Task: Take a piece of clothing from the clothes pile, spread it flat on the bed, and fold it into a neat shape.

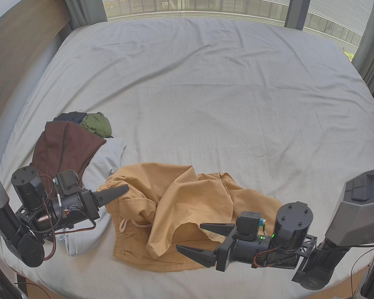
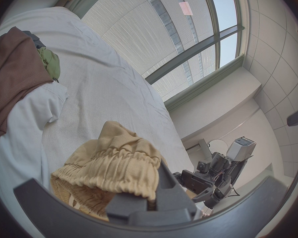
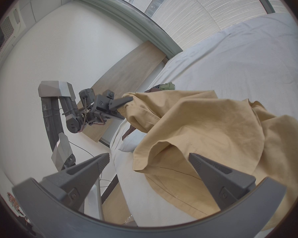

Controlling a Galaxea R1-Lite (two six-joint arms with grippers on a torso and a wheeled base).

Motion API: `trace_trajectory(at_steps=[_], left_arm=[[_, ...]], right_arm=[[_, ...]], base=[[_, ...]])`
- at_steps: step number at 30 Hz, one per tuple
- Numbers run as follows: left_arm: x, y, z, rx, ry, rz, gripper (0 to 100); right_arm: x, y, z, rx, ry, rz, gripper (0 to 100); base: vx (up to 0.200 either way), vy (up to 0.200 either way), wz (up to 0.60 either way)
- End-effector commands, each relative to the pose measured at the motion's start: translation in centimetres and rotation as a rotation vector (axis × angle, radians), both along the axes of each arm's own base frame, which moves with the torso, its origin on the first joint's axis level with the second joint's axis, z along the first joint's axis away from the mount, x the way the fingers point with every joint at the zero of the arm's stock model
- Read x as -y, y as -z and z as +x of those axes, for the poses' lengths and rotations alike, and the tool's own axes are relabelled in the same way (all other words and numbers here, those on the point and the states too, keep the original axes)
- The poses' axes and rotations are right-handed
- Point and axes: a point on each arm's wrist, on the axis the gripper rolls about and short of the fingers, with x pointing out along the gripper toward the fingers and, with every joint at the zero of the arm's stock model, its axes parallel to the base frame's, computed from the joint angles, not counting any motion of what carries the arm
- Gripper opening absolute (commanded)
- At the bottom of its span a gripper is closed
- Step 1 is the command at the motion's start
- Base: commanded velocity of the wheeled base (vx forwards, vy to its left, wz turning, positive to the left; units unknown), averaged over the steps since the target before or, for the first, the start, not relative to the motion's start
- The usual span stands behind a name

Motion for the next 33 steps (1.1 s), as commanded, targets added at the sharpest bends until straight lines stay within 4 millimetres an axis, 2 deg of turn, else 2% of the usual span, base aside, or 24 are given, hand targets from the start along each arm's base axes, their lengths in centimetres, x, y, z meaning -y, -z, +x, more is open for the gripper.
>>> trace_trajectory(at_steps=[1,5,7,10,14,17,22,27,33], left_arm=[[0.1,0.0,0.1,0.0,0.001,-0.002,0],[0.1,-0.4,0.4,0.009,-0.012,-0.015,0],[0.2,-0.8,0.9,0.005,-0.046,-0.042,0],[0.2,-0.9,1.1,0.001,-0.063,-0.051,0],[0.3,-0.4,1.4,-0.014,-0.065,-0.048,0],[0.3,-0.3,1.5,-0.018,-0.066,-0.048,0],[0.3,-0.4,1.8,-0.012,-0.084,-0.049,0],[0.7,-0.3,1.7,-0.015,-0.078,-0.048,0],[0.7,-0.5,1.6,-0.009,-0.074,-0.049,0]], right_arm=[[-1.2,1.8,1.0,-0.019,-0.001,-0.02,100],[-1.5,1.4,1.4,-0.011,0.004,0.002,100],[-1.8,0.6,1.3,-0.007,0.0,0.038,100],[-1.7,-1.3,0.5,-0.001,-0.013,0.086,100],[-1.6,-2.2,-1.4,-0.029,-0.053,0.104,100],[-1.2,-1.5,-1.9,-0.063,-0.055,0.066,100],[-1.5,-0.3,-1.3,-0.094,-0.047,0.03,100],[-3.2,1.0,0.6,-0.108,-0.032,0.014,100],[-3.4,0.9,2.4,-0.119,0.007,0.017,100]], base=[[0.0,0.0,0.0],[0.0,0.0,0.0],[0.0,0.0,0.0],[0.0,0.0,0.0],[0.0,0.0,0.0],[0.0,0.0,0.0],[0.0,0.0,0.0],[0.0,0.0,0.0],[0.0,0.0,0.0]])
